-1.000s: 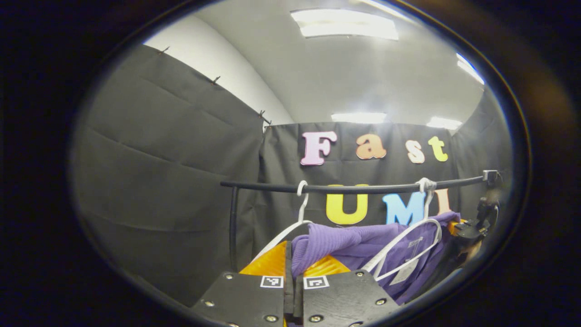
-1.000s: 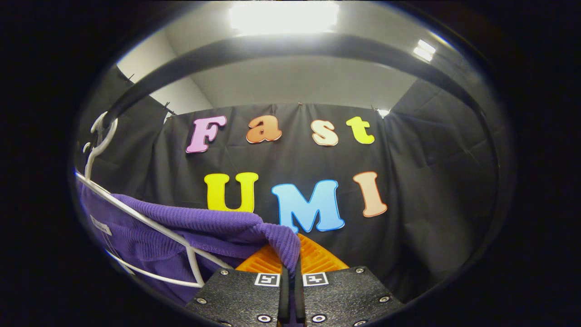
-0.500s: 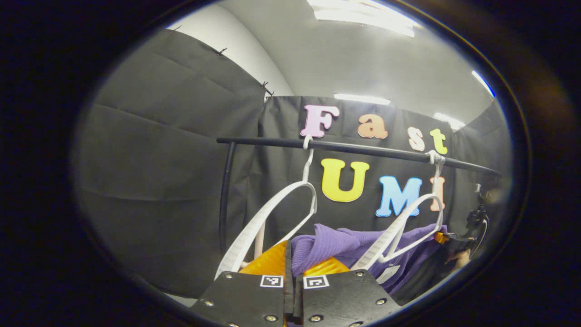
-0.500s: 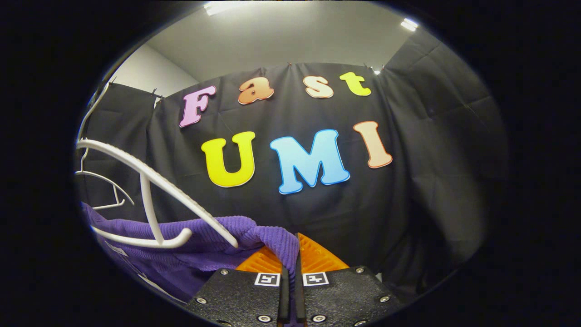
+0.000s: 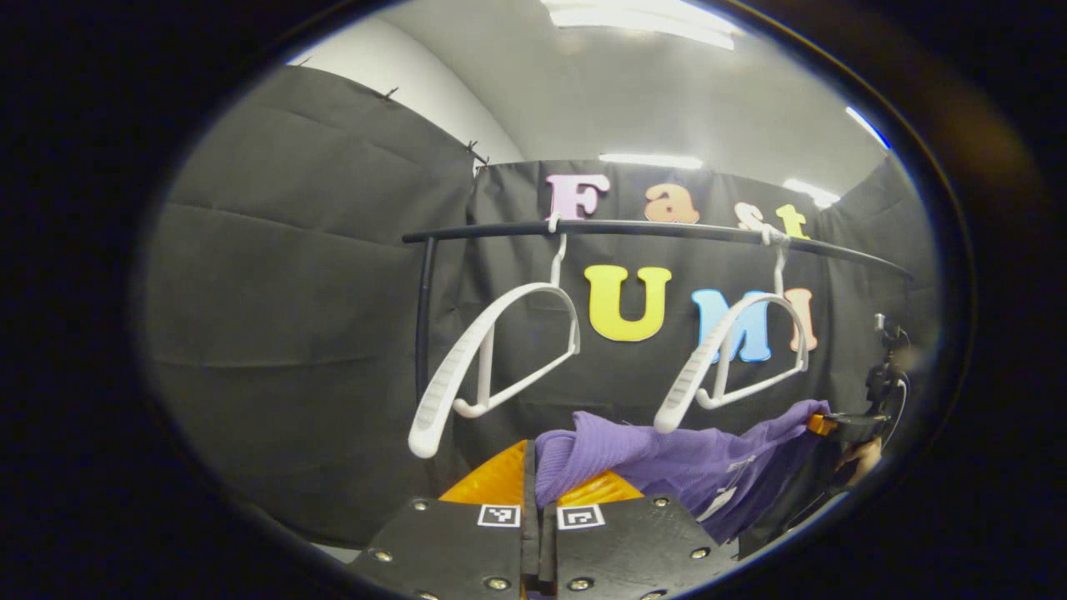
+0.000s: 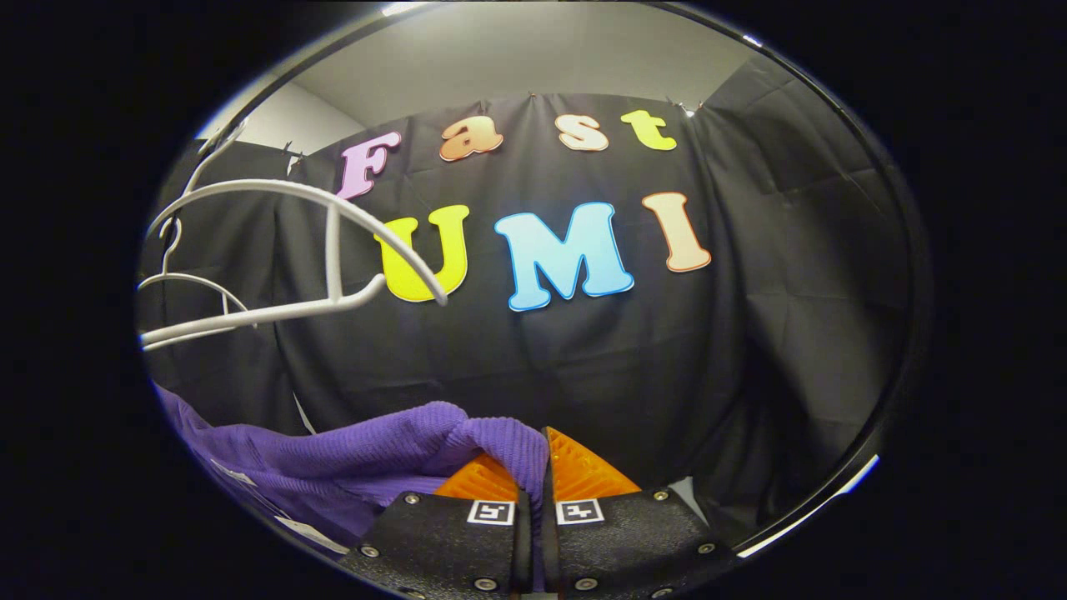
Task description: Grasp the clothes on the hanger with both hands and then place them into the laundry hamper below.
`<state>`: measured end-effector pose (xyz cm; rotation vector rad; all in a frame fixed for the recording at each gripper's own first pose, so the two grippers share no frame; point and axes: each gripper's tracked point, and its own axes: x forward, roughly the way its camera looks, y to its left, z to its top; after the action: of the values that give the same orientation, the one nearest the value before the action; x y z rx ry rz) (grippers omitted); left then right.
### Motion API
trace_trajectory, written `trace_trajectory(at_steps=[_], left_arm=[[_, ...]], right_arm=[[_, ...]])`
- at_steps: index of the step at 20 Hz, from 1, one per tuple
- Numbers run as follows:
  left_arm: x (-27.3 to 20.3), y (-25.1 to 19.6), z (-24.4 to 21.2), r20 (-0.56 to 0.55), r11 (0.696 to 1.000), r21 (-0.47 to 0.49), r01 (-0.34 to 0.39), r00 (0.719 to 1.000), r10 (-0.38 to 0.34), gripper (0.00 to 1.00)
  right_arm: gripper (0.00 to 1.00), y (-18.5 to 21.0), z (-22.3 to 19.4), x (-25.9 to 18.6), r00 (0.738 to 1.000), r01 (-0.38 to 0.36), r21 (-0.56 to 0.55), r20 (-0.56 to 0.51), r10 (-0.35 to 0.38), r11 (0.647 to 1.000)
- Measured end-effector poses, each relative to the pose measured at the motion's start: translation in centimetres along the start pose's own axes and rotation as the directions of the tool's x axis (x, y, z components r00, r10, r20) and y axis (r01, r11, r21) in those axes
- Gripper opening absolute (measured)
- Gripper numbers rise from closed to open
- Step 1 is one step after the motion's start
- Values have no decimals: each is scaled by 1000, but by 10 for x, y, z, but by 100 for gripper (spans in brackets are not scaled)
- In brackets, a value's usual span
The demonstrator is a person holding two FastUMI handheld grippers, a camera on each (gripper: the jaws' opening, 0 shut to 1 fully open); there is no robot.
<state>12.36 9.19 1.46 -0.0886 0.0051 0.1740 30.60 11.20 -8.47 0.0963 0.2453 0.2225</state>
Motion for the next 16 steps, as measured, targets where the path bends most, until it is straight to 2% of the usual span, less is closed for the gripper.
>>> trace_trajectory(at_steps=[3, 4, 8, 10, 11, 12, 16], left_arm=[[-15, -10, -7, -6, 999, 15, 36, 999, -36, 6], [-20, -14, -10, -11, 998, 15, 54, 999, -54, 1], [-41, -30, -10, -4, 992, 23, 121, 993, -121, 1], [-52, -40, -6, 9, 986, 11, 166, 986, -167, 1], [-56, -44, -4, 14, 982, 6, 188, 982, -188, 6], [-59, -49, -1, 21, 978, 4, 207, 978, -207, 1], [-75, -69, 2, 48, 958, -2, 285, 957, -285, 1]], right_arm=[[4, 0, -2, -32, 1000, 1, 1, 10, -1, 1000], [4, 3, 1, -43, 1000, -4, 1, 18, 4, 1000], [4, 18, 13, -89, 999, -33, 10, 41, 33, 999], [4, 25, 21, -112, 998, -43, 0, 53, 42, 999], [4, 30, 24, -122, 997, -50, -4, 60, 50, 999], [4, 34, 26, -131, 996, -56, -5, 68, 57, 998], [4, 56, 26, -176, 994, -84, -14, 74, 85, 996]])
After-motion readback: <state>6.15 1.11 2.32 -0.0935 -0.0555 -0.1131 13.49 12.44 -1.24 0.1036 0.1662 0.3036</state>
